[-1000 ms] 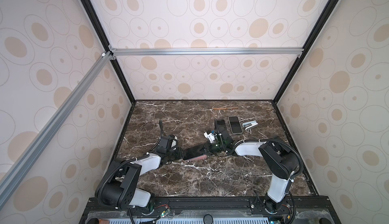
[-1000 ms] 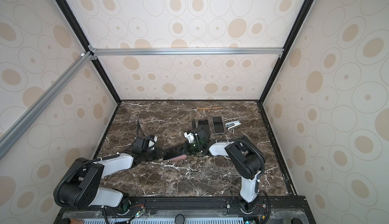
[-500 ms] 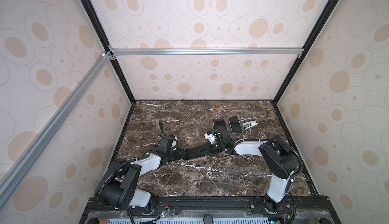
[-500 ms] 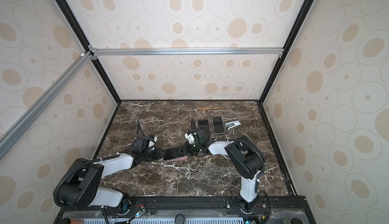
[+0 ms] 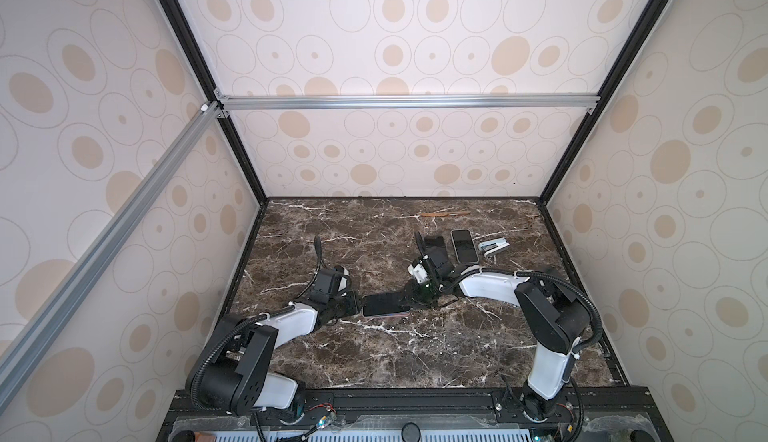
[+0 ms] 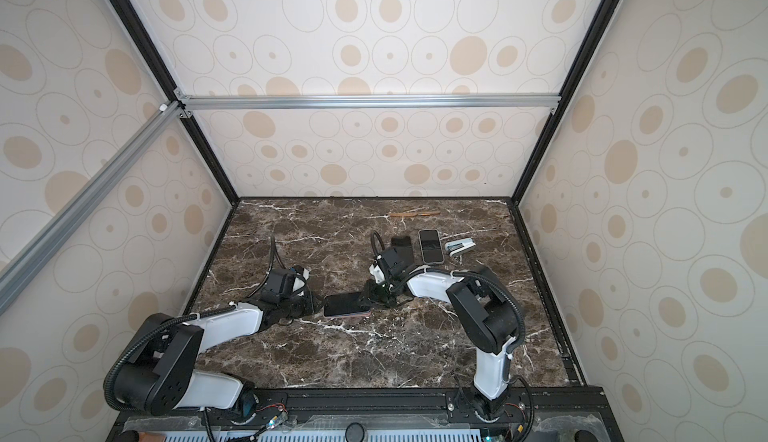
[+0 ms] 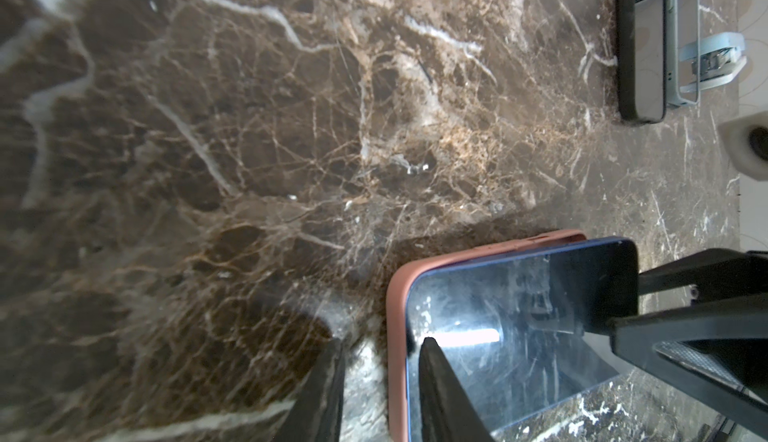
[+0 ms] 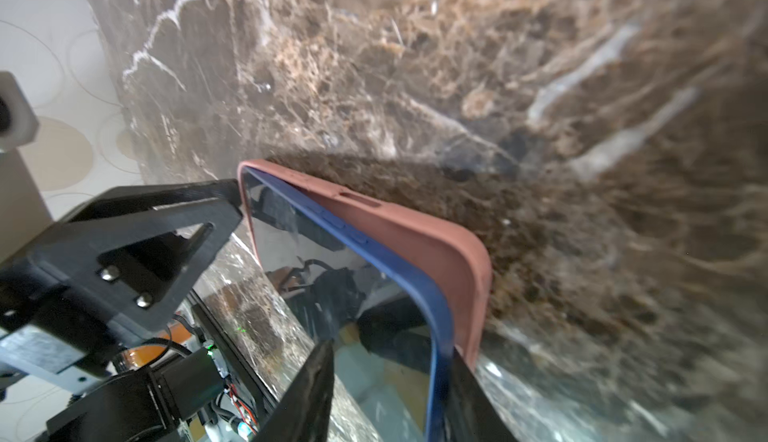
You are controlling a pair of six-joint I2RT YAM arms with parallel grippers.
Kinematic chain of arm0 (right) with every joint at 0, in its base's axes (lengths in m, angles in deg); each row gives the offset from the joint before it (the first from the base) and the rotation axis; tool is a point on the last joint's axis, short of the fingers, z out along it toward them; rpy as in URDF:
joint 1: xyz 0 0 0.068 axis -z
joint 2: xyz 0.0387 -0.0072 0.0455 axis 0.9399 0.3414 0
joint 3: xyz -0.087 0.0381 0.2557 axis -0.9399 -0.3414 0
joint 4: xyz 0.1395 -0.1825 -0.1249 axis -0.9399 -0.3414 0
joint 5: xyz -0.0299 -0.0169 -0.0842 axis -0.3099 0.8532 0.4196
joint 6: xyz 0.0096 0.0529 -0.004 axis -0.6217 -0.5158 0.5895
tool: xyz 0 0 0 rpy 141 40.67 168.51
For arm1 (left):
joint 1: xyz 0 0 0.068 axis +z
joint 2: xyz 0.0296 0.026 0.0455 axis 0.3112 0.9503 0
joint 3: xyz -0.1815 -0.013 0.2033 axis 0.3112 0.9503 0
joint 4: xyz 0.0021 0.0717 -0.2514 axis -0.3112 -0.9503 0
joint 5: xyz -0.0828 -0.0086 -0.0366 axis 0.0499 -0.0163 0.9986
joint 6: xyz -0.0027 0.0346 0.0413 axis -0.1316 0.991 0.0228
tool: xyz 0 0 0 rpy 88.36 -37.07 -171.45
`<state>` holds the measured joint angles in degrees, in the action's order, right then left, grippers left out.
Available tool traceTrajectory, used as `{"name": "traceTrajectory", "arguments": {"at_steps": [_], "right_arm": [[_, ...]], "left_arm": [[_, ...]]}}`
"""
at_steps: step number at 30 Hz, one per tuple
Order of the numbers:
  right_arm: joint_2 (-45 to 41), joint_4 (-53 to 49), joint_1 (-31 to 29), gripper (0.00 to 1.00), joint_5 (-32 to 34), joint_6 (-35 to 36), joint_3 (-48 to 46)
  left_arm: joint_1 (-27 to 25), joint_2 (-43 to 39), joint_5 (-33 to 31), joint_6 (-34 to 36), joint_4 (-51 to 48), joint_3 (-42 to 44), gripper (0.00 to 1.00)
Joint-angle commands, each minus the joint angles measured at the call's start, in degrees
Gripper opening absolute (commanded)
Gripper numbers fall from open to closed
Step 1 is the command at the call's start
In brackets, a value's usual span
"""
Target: Put the phone into the phone case
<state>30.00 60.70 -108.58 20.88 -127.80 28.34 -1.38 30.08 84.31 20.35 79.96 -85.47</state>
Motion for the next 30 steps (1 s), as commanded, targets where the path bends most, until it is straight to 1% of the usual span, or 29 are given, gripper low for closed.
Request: {"name": "traceTrajectory", "arguments": {"at_steps": [1, 6, 14, 17, 20, 24, 27, 30], "right_arm": [[-2.4, -4.0, -0.1, 0.43, 1.7, 1.2, 1.8], [-3.7, -5.6, -0.1, 0.45, 3.0, 2.0, 2.0], [-4.7, -9.2, 0.1, 0.45, 5.0, 3.3, 1.8], [-4.5, -10.3, 0.1, 0.42, 5.2, 4.0, 1.4], [-4.0, -9.1, 0.1, 0.38, 4.1, 4.1, -0.1], [-2.8, -6.2, 0.0, 0.29, 1.9, 2.8, -1.0], [-1.8, -4.9, -0.3, 0.24, 0.6, 2.3, -0.5], [-0.7, -5.7, -0.9, 0.22, 0.2, 2.9, 0.8]], "left_arm": [[-0.2, -0.7, -0.6, 1.4, -3.6, -0.6, 0.31], [-0.2, -0.6, 0.6, 2.2, -3.8, -1.4, 0.32], [-0.4, 1.2, 1.7, 2.9, -3.6, -2.7, 0.31], [-0.4, 3.0, 2.2, 3.6, -4.7, -3.9, 0.30], [-0.6, 3.9, 2.7, 4.1, -5.7, -4.8, 0.28], [-0.9, 3.5, 3.3, 3.7, -5.3, -4.9, 0.24], [-1.2, 4.0, 3.4, 3.4, -5.4, -4.7, 0.21], [-1.6, 4.3, 3.7, 2.8, -5.0, -4.2, 0.20]]}}
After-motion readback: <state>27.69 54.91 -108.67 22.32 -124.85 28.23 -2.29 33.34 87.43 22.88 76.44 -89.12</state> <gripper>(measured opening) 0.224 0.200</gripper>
